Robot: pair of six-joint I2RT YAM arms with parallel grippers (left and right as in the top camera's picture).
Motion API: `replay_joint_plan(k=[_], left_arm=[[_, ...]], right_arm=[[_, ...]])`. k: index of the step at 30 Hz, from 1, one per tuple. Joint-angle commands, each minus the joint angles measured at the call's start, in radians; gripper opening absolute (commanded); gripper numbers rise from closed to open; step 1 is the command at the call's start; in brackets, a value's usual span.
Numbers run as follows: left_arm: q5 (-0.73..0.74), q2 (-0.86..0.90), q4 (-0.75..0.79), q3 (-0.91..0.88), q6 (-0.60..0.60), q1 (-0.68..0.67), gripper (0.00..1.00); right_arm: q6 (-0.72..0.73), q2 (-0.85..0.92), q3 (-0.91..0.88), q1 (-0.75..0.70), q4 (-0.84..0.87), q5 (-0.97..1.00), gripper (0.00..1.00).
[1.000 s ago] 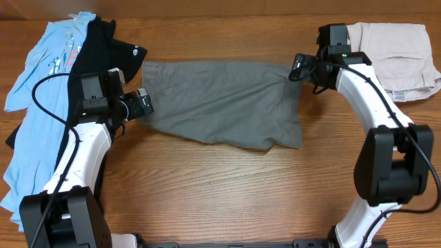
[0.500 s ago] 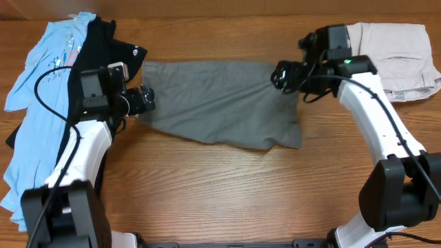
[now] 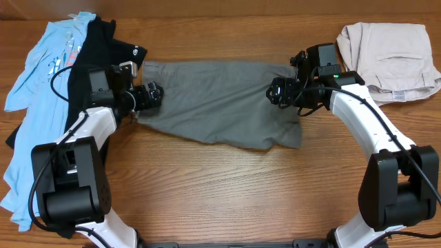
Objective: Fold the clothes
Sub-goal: 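Grasp the folded shorts' side edges with both grippers, then lift the grey shorts' ends and bring both grippers toward the center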
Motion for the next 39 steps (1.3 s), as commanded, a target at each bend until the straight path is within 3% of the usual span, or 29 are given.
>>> replay_joint_plan(k=[1, 12, 19, 31, 35, 36, 37, 38, 39], left_arm=[[0.018, 0.02, -0.009, 0.02, 0.04, 0.041, 1.0], [0.033, 0.037, -0.04, 0.02, 0.072, 0.049, 1.0], [0.062, 0.148, -0.036, 0.02, 0.071, 0.048, 1.0], [0.349, 0.333, -0.046, 0.02, 0.071, -0.064, 1.0], [0.362, 0.393, -0.064, 0.02, 0.06, -0.132, 1.0], [0.36, 0.408, -0.064, 0.02, 0.06, -0.15, 0.97], [0.353, 0.417, -0.06, 0.02, 0.06, -0.161, 0.84], [0.349, 0.423, -0.057, 0.02, 0.06, -0.17, 0.68], [0.346, 0.424, -0.054, 0.02, 0.058, -0.172, 0.41]], right_arm=[[-0.003, 0.0, -0.008, -0.003, 0.006, -0.012, 0.9], [0.006, 0.0, -0.008, -0.003, 0.005, -0.013, 0.9], [0.015, 0.0, -0.008, -0.003, 0.001, -0.012, 0.9], [0.015, 0.0, -0.008, -0.003, 0.001, -0.012, 0.89], [0.015, 0.0, -0.008, -0.003, 0.001, -0.012, 0.89], [0.015, 0.0, -0.008, -0.003, 0.001, -0.012, 0.89], [0.015, 0.0, -0.008, -0.003, 0.001, -0.012, 0.89], [0.015, 0.0, -0.008, -0.003, 0.001, -0.012, 0.89], [0.015, 0.0, -0.008, -0.003, 0.0, -0.012, 0.89]])
